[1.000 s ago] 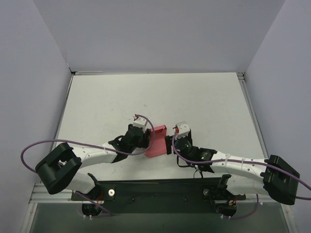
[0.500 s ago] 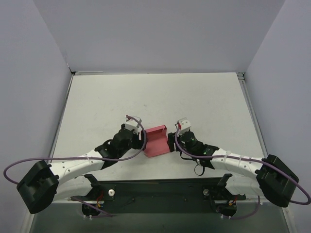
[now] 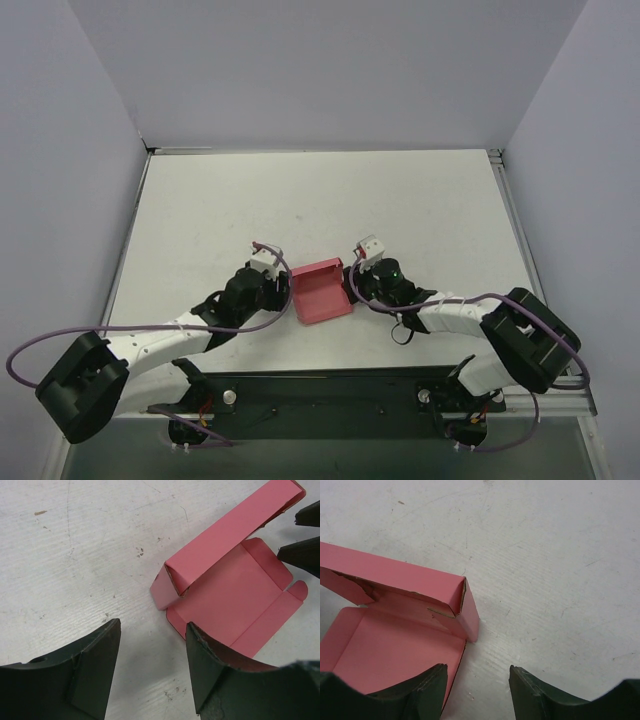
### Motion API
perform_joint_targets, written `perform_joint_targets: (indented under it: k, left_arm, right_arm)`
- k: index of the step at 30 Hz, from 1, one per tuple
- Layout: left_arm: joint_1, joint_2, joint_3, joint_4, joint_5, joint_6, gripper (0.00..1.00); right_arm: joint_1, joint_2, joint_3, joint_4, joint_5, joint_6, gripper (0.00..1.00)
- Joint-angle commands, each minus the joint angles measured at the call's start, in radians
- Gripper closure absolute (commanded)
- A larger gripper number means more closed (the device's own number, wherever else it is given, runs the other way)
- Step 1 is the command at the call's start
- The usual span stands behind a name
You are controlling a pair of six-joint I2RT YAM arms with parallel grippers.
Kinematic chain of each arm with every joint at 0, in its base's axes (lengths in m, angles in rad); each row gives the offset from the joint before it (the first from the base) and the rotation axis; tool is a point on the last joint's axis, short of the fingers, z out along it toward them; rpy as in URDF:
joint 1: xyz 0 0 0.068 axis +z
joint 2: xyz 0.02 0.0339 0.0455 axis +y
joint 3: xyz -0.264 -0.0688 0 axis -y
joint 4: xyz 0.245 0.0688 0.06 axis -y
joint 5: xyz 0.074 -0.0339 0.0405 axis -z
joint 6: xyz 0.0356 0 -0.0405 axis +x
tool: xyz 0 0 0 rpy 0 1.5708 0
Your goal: Fold the paper box
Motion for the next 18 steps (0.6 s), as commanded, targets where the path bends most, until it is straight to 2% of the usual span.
perform_joint_targets:
  k: [1,9,10,18]
  left_arm:
    - [0.01,0.037,0.003,0.133,0.025,0.057,0.38]
    - [0.011,0.105,0.027,0.189,0.043,0.104,0.49]
    - [0.011,0.11,0.029,0.19,0.045,0.107,0.5]
    - [0.011,0.146,0.039,0.224,0.06,0.12,0.53]
  right_arm:
    - [-0.009,0.059,0.051,0.158,-0.021,-0.067,0.48]
    - [-0.015,0.139,0.062,0.286,-0.053,-0.119,0.51]
    - [-0.018,0.142,0.06,0.296,-0.067,-0.122,0.53]
    - [-0.033,0.176,0.074,0.334,-0.124,-0.159,0.54]
